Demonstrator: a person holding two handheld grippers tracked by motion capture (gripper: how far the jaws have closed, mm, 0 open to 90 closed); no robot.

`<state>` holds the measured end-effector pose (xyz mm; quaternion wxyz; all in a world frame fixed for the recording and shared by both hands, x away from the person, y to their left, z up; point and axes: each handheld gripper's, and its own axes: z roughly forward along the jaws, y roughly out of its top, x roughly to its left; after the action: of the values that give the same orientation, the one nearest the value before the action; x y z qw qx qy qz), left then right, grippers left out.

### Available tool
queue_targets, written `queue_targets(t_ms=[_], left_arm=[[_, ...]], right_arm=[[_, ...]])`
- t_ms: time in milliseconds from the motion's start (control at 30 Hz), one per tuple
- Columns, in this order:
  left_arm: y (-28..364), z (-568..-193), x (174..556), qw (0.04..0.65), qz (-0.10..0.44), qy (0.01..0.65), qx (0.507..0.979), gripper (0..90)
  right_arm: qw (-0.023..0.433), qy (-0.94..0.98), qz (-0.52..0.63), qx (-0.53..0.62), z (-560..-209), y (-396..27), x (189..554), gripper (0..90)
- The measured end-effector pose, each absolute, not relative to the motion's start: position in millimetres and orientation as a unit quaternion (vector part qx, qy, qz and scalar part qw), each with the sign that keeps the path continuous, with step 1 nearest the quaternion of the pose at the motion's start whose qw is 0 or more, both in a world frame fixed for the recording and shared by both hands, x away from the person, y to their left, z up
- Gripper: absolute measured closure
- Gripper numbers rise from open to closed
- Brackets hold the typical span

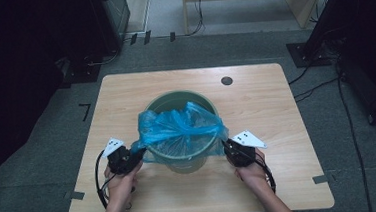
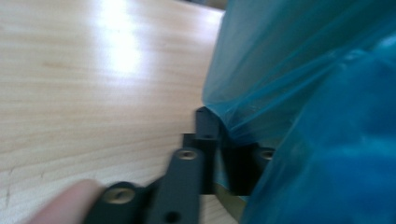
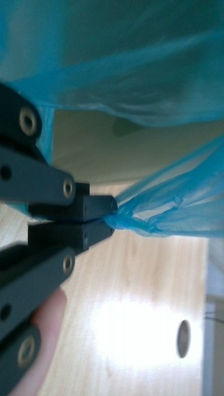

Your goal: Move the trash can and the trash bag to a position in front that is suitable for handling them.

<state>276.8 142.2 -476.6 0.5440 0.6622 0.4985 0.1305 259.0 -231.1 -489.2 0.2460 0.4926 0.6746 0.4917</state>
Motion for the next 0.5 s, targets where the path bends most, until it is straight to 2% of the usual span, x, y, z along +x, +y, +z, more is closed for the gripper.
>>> queue_targets(t_ms=[33, 100, 200, 267, 333, 500], left_arm=[[145, -475, 274, 0.559, 0.130, 0.489, 0.657, 61.3], [151, -471, 270, 0.577, 0.136, 0.470, 0.654, 48.2], [162, -460, 262, 0.595, 0.147, 0.448, 0.651, 34.8], [165, -456, 257, 0.594, 0.156, 0.438, 0.657, 28.4], [167, -452, 252, 0.599, 0.167, 0.423, 0.659, 25.7], [168, -439, 241, 0.621, 0.190, 0.385, 0.656, 24.4]], right_arm=[[0.248, 0.669, 0.506, 0.485, -487, -234, 257, 74.1], [0.272, 0.653, 0.534, 0.464, -482, -239, 250, 59.5], [0.312, 0.635, 0.549, 0.446, -474, -247, 243, 45.8], [0.318, 0.626, 0.559, 0.440, -469, -254, 240, 44.2], [0.319, 0.621, 0.570, 0.432, -464, -261, 236, 42.4], [0.312, 0.629, 0.596, 0.390, -449, -275, 225, 39.9]])
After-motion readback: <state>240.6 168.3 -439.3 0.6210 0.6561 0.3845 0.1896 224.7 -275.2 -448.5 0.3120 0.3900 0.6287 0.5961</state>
